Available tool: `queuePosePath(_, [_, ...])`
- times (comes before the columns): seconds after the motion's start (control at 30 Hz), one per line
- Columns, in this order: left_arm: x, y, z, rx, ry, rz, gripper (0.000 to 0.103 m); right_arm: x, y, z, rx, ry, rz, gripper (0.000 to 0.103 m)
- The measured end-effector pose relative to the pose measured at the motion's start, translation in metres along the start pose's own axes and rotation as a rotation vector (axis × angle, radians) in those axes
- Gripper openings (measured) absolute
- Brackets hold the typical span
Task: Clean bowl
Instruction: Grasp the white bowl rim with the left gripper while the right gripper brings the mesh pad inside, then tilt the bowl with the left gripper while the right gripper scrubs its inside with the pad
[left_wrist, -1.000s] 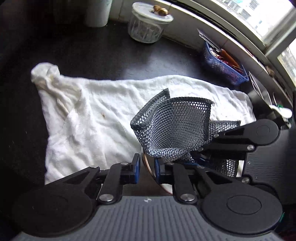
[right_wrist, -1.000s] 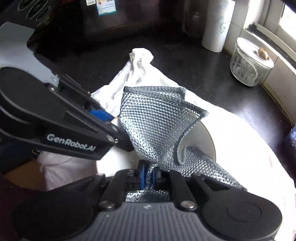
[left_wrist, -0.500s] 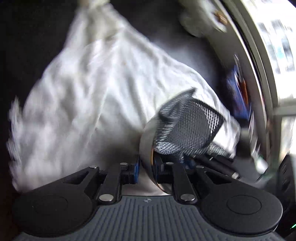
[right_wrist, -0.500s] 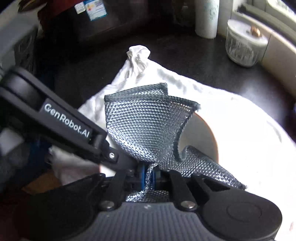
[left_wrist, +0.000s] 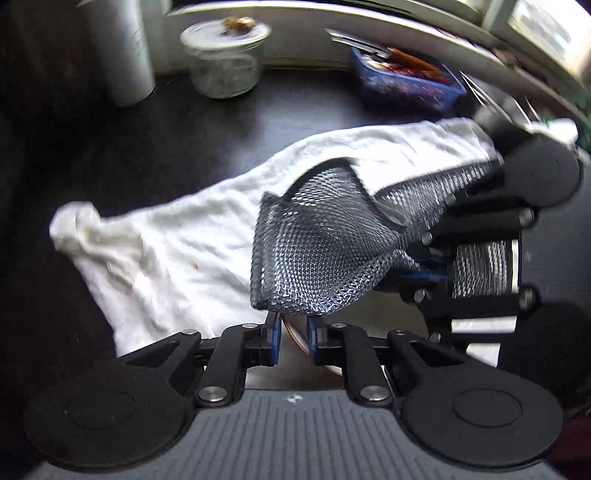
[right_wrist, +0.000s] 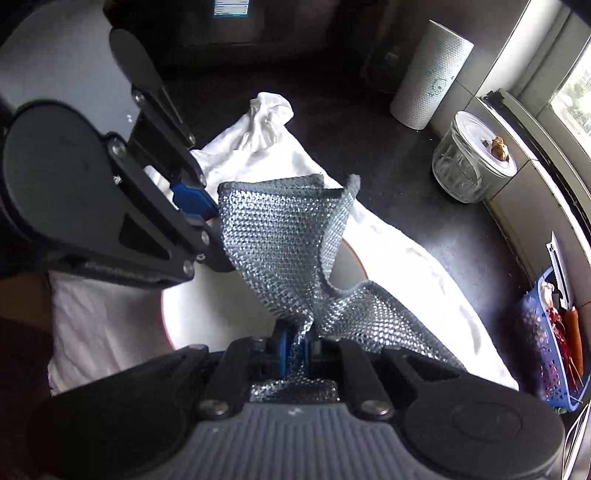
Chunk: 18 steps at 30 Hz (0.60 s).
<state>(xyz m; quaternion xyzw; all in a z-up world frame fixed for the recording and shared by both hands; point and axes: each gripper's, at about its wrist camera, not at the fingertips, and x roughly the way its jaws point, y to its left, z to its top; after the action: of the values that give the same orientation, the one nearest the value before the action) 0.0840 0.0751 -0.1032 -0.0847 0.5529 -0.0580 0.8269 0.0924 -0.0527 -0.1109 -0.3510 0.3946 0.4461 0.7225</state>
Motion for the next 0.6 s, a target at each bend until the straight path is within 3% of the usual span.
queuePosePath(0.03, [0.000,0.009,-0.003,-0.117,0.012,-0.040,0.012,0.001,0.000,-0.001,0.010,0.001,0.009,0.008])
queuePosePath(0.13, [0.000,0.020,-0.013,-0.299,0.028,-0.095,0.012,0.002,0.004,-0.003,0.032,0.013,0.001,0.008])
queuePosePath(0.2, [-0.001,0.027,-0.022,-0.427,0.028,-0.130,0.013,0.008,-0.003,-0.003,0.145,0.023,0.071,0.009])
queuePosePath(0.27, [-0.001,0.030,-0.028,-0.512,0.024,-0.155,0.013,0.010,-0.010,-0.007,0.249,0.022,0.127,0.009])
queuePosePath(0.43, [0.000,0.040,-0.045,-0.727,0.032,-0.203,0.014,0.007,-0.019,-0.012,0.368,0.020,0.203,0.010])
queuePosePath(0.53, [0.007,0.052,-0.063,-0.901,0.074,-0.277,0.014,0.004,-0.022,-0.013,0.430,0.010,0.268,0.009])
queuePosePath(0.6, [0.009,0.054,-0.069,-0.929,0.079,-0.297,0.014,0.004,-0.024,-0.014,0.469,0.013,0.306,0.007])
